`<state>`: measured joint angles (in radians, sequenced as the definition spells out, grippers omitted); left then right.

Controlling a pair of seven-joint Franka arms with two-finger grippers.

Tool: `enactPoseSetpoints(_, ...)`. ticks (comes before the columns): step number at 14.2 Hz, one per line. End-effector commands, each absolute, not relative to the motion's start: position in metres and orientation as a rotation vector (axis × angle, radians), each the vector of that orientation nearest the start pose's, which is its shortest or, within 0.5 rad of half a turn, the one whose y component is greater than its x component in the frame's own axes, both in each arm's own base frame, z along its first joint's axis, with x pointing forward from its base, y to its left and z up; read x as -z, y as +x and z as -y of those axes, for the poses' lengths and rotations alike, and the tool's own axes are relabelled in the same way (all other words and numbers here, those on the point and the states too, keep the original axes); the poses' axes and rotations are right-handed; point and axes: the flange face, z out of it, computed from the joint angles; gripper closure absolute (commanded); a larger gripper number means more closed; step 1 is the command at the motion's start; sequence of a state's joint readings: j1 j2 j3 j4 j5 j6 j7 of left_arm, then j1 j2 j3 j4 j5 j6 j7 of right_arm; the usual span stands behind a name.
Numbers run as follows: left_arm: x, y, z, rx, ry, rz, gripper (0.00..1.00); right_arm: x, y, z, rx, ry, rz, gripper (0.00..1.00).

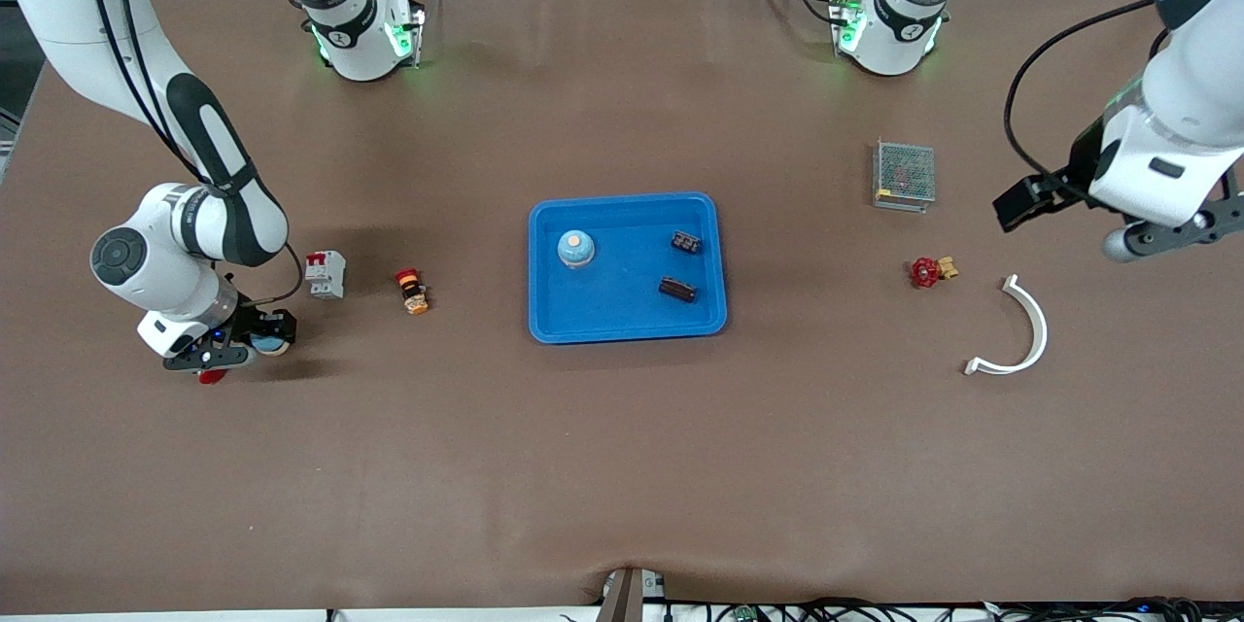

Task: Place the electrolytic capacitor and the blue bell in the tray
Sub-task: 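Withdraw the left gripper to the side while the right gripper grasps the second bell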

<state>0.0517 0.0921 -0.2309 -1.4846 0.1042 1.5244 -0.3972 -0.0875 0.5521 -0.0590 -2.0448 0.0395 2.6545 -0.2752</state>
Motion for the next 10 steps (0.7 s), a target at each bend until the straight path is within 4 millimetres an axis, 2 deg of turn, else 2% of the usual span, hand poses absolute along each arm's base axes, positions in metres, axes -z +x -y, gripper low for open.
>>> enactPoseSetpoints(1, -0.618, 0.554, 0.065, -0.074, -3.078, 0.265, 0.00, -0.173, 0.596, 0.087, 0.082, -3.151, 0.127, 1.00)
enactPoseSetpoints(2, -0.621, 0.549, 0.052, -0.079, -3.093, 0.251, 0.00, -0.178, 0.597, 0.086, 0.085, -3.150, 0.110, 1.00)
enactPoseSetpoints(3, -0.621, 0.546, 0.051, -0.082, -3.095, 0.228, 0.00, -0.183, 0.597, 0.085, 0.053, -3.145, 0.076, 1.00)
enactPoseSetpoints(6, -0.634, 0.539, 0.044, -0.067, -3.099, 0.212, 0.00, -0.209, 0.604, 0.059, -0.068, -3.126, -0.085, 1.00)
enactPoseSetpoints(8, -0.641, 0.533, 0.039, -0.075, -3.102, 0.179, 0.00, -0.227, 0.609, 0.021, -0.129, -3.109, -0.335, 1.00)
enactPoseSetpoints(10, -0.644, 0.530, 0.032, -0.074, -3.108, 0.139, 0.00, -0.242, 0.618, -0.035, -0.165, -3.088, -0.577, 1.00)
